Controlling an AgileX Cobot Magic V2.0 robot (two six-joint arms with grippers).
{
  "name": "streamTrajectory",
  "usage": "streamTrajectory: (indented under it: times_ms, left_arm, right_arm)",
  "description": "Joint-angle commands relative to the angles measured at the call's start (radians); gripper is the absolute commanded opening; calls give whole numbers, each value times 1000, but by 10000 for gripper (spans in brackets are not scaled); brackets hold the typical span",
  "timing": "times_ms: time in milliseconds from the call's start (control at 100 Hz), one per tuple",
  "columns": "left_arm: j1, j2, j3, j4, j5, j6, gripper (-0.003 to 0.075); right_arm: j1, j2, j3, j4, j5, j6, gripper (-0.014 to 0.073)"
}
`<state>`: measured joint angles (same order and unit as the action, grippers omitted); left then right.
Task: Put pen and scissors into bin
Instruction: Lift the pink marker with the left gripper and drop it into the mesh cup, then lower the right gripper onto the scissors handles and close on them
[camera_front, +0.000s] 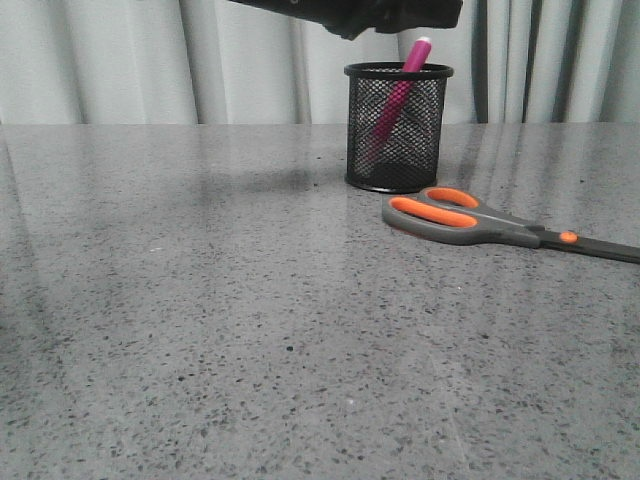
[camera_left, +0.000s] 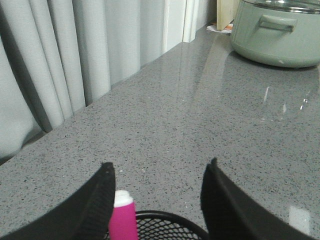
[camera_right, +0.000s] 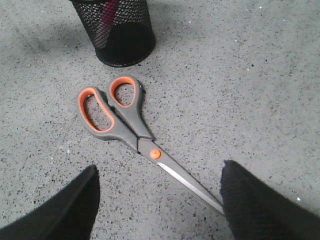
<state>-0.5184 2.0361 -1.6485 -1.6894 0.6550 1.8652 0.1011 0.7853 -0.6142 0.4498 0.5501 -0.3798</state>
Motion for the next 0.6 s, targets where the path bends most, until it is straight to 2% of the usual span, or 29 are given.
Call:
streamTrajectory:
  times_ms: [0, 70, 140, 210, 320, 470, 590]
  left_arm:
    - [24, -101, -33, -43, 68, -12, 387]
    - [47, -138, -33, -30, 76, -14, 382]
    - [74, -182, -33, 6, 76, -54, 332]
    - [106, -226, -33, 60, 76, -149, 225]
    - [166, -290, -33, 199, 125, -274, -20]
    - [238, -376, -11, 368, 189, -399, -20]
    - [283, -482, 97, 412, 143, -417, -20]
  right_arm:
    - [-6, 0, -35, 5, -57, -14, 463]
    - [-6, 0, -35, 5, -60, -14, 463]
    - [-6, 0, -35, 5, -71, -14, 463]
    - [-6, 0, -35, 5, -71, -14, 463]
    - [-6, 0, -35, 22, -78, -14, 463]
    - [-6, 0, -35, 36, -121, -14, 463]
    - [-6, 0, -35, 36, -148, -18, 463]
